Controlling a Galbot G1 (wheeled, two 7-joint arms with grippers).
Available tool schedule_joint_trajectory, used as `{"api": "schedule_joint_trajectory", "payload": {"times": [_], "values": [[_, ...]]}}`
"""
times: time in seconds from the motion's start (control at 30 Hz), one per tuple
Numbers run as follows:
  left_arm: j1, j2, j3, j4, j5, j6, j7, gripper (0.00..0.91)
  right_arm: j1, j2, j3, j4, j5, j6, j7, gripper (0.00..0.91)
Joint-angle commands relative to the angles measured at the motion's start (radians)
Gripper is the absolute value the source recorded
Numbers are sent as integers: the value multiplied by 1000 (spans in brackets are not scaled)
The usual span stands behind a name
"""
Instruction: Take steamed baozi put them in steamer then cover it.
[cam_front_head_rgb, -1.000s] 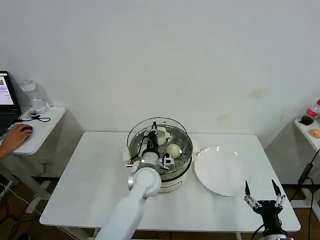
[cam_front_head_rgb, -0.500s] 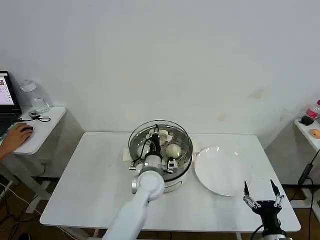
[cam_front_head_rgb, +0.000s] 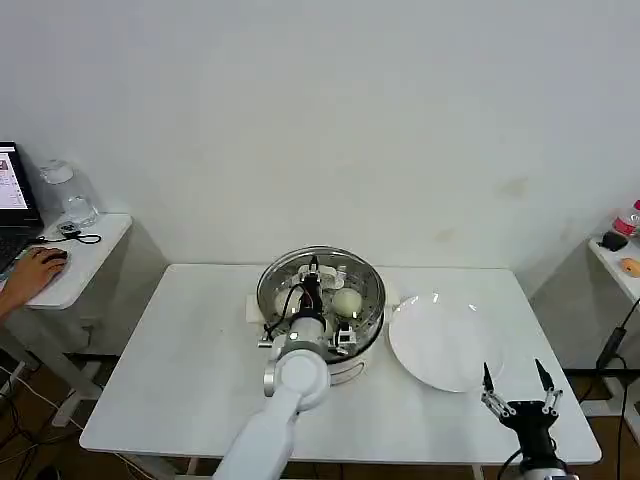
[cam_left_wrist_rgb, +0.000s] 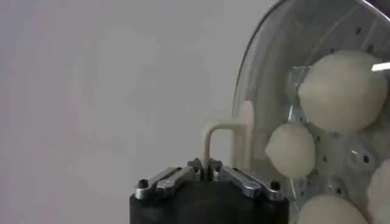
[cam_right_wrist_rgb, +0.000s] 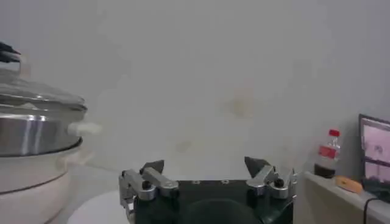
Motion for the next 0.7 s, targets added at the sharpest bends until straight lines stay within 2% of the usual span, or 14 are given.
{"api": "schedule_joint_trajectory", "payload": {"times": [0.03,0.4,0.43,0.47,0.7], "values": [[9,-9,7,2,10,-2,3,0,0,0,-2,-2,-2,1,0,907],[8,-15,-3,15,12,-5,0,0,2,0,-6,-4,-2,1,-1,907],[9,-18,-5,14,9,-5,2,877,2,0,-6,-4,-2,1,-1,907],[9,-19,-6,14,9,-5,1,907,2,1,-8,-4,-4,1,-1,907],[15,-14,-8,-13,-13,-1,2,907,0,2,-10,-3,-10,1,-1,907]]}}
